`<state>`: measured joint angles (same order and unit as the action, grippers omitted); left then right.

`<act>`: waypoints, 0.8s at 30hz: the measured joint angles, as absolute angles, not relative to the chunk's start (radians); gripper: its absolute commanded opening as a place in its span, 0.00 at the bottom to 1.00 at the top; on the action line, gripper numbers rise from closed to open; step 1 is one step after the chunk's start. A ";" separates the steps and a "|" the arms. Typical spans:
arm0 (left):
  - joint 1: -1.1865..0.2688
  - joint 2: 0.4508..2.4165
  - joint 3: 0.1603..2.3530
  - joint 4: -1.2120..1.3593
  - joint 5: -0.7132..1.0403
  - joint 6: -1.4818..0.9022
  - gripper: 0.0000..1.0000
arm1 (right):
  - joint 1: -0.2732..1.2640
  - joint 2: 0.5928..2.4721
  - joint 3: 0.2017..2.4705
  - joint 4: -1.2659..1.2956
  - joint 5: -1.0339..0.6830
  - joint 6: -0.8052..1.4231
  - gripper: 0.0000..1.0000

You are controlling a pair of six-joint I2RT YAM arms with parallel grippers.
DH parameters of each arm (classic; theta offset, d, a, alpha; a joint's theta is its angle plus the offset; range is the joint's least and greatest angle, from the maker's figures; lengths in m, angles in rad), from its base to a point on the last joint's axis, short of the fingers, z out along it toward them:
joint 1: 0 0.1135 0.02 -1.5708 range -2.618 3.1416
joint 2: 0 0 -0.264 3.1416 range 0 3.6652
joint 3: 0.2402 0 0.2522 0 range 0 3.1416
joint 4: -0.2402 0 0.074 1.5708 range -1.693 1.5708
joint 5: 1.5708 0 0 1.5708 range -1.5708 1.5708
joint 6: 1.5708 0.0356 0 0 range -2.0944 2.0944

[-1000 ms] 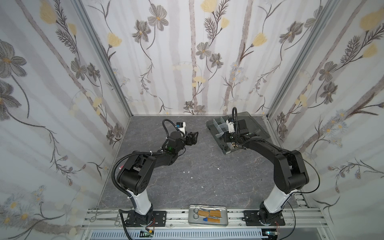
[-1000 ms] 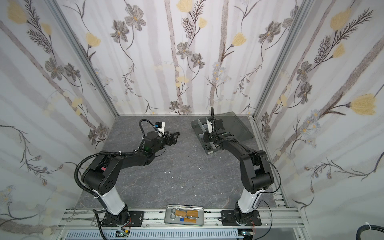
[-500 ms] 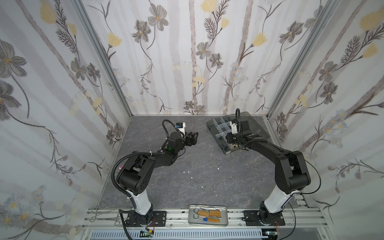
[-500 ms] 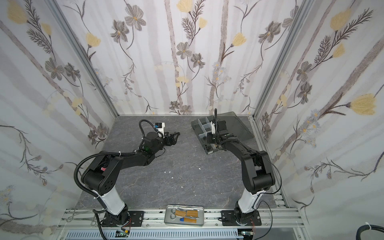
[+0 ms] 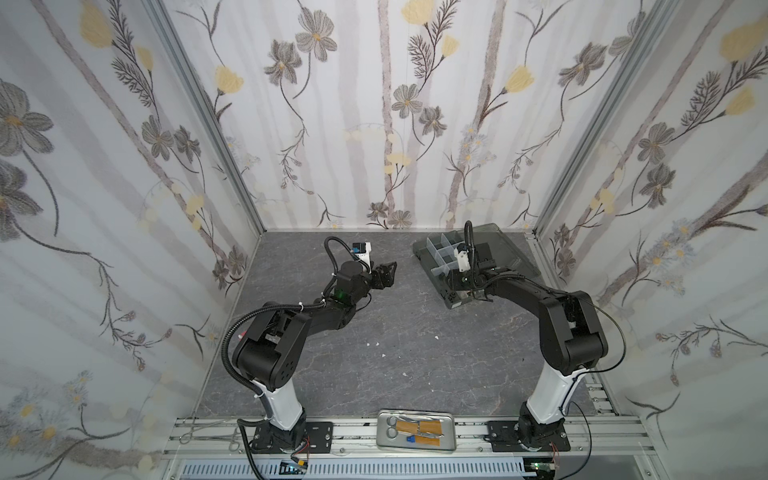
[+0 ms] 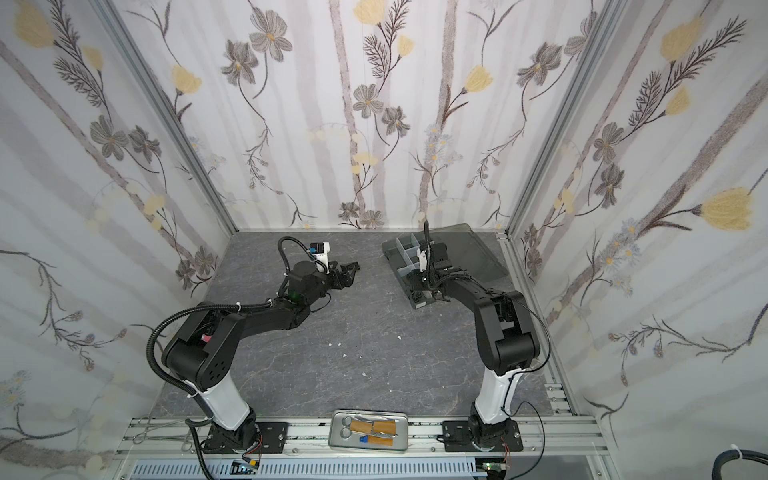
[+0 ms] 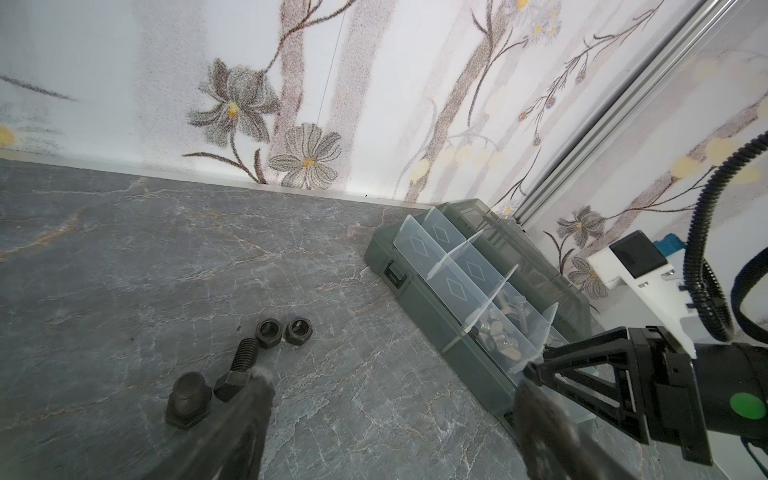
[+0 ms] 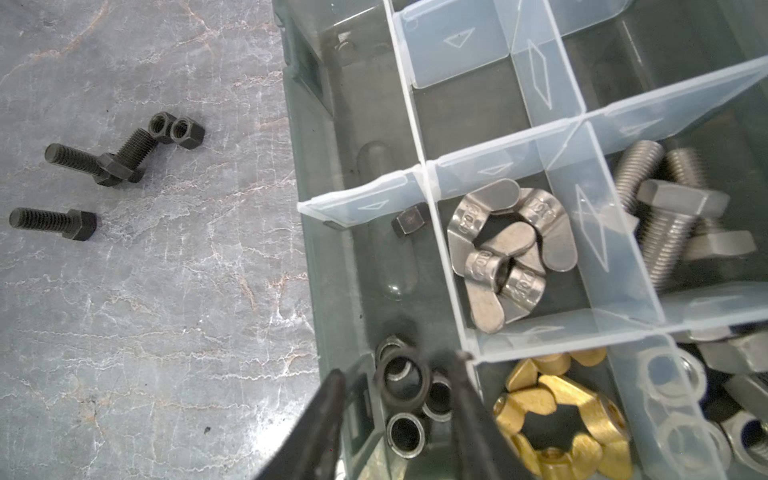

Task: Sort the screws and nuts into containers
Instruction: 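Carry the dark hex nut in the right gripper into the nut compartment and release, then lower the left gripper onto a dark hex nut beside a bolt and close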

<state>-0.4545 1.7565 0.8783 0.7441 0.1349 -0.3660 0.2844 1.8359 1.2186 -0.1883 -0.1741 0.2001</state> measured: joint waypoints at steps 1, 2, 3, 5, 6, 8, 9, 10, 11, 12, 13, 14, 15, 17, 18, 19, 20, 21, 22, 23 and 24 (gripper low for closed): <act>-0.455 1.757 0.892 0.722 0.131 -0.365 0.89 | 0.286 1.836 1.219 -0.188 -0.178 0.200 0.46; -0.455 1.757 0.909 0.697 0.126 -0.363 0.89 | 0.287 1.835 1.221 -0.187 -0.178 0.201 0.46; -0.455 1.757 0.927 0.672 0.120 -0.357 0.88 | 0.289 1.834 1.223 -0.184 -0.182 0.202 0.46; -0.455 1.760 0.964 0.622 0.101 -0.340 0.87 | 0.290 1.833 1.234 -0.184 -0.185 0.208 0.45; -0.455 1.760 0.977 0.596 0.092 -0.339 0.85 | 0.290 1.832 1.240 -0.182 -0.186 0.208 0.45; -0.457 1.765 1.020 0.522 0.066 -0.317 0.79 | 0.294 1.819 1.243 -0.170 -0.188 0.209 0.46; -0.458 1.773 1.049 0.481 0.049 -0.313 0.67 | 0.294 1.808 1.238 -0.159 -0.188 0.210 0.46; -0.459 1.788 1.097 0.425 0.030 -0.308 0.56 | 0.297 1.792 1.225 -0.138 -0.184 0.217 0.46; -0.459 1.810 1.148 0.375 0.012 -0.291 0.55 | 0.302 1.773 1.205 -0.113 -0.181 0.220 0.46; -0.460 1.836 1.204 0.322 -0.005 -0.270 0.55 | 0.308 1.752 1.180 -0.087 -0.179 0.221 0.47; -0.461 1.864 1.263 0.265 -0.020 -0.258 0.54 | 0.312 1.739 1.164 -0.067 -0.180 0.230 0.47; -0.461 1.897 1.323 0.212 -0.036 -0.249 0.53 | 0.318 1.730 1.150 -0.047 -0.180 0.232 0.46; -0.461 1.929 1.379 0.157 -0.050 -0.235 0.53 | 0.323 1.729 1.144 -0.030 -0.181 0.238 0.47; -0.461 1.991 1.481 0.056 -0.071 -0.208 0.53 | 0.331 1.729 1.139 -0.009 -0.180 0.253 0.46; -0.461 2.020 1.527 0.006 -0.079 -0.204 0.53 | 0.337 1.729 1.138 -0.001 -0.179 0.253 0.47; -0.463 2.045 1.565 -0.034 -0.080 -0.194 0.52 | 0.342 1.729 1.137 0.010 -0.173 0.255 0.47; -0.463 2.075 1.612 -0.079 -0.082 -0.181 0.47 | 0.350 1.730 1.135 0.019 -0.173 0.260 0.47; -0.466 2.104 1.660 -0.120 -0.083 -0.179 0.42 | 0.356 1.731 1.134 0.024 -0.173 0.260 0.47; -0.470 2.131 1.705 -0.160 -0.086 -0.172 0.40 | 0.361 1.733 1.134 0.027 -0.173 0.260 0.47; -0.476 2.157 1.747 -0.192 -0.090 -0.155 0.40 | 0.364 1.737 1.132 0.029 -0.177 0.260 0.47; -0.483 2.181 1.787 -0.226 -0.094 -0.153 0.43 | 0.365 1.741 1.131 0.032 -0.176 0.260 0.47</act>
<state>-0.4831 2.1815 1.7874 -0.2264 -0.0940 -0.1532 0.3649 1.7412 1.1309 0.0319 -0.1761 0.2604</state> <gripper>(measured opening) 0.390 0.474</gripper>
